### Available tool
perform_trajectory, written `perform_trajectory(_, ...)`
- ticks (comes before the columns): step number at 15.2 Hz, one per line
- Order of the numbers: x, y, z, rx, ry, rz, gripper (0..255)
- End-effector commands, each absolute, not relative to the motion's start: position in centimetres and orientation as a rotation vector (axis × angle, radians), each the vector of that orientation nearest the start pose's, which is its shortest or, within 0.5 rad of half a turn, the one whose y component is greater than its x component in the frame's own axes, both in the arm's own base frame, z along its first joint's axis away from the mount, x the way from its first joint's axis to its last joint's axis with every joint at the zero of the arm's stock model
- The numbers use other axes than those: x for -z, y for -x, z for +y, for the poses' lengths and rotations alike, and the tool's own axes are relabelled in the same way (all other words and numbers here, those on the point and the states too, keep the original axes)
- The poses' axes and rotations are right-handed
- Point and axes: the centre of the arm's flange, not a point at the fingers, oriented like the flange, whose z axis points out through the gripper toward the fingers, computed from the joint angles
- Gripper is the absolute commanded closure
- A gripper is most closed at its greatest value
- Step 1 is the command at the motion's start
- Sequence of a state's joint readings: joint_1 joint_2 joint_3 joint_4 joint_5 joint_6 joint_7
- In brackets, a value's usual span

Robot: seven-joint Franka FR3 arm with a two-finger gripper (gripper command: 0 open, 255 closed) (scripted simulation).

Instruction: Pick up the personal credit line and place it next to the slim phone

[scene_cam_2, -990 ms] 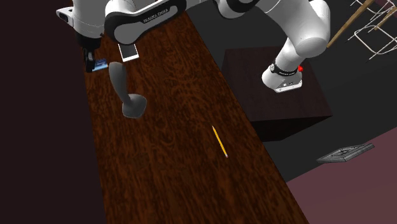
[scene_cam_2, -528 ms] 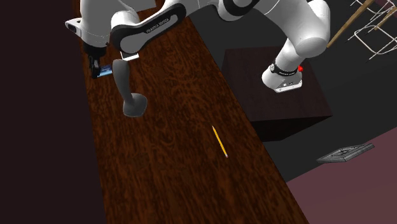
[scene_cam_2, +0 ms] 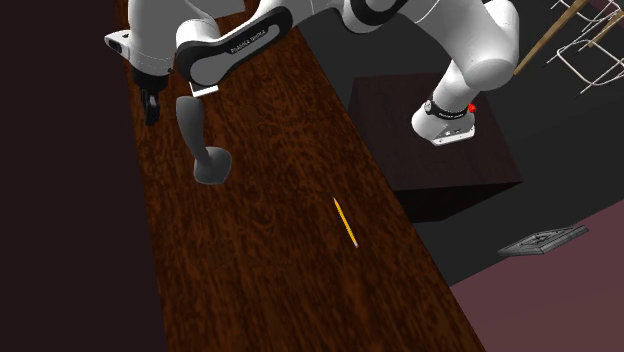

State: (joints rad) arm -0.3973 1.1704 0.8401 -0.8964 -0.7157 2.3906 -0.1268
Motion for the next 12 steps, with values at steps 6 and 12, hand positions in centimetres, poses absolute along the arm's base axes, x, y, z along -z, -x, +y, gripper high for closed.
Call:
perform_trajectory(6,-34.1,-82.3,0.3,0.867,2.882,-0.488,0)
perform_trajectory(12,-37.2,-80.3,-0.3,0.867,2.882,-0.488,0)
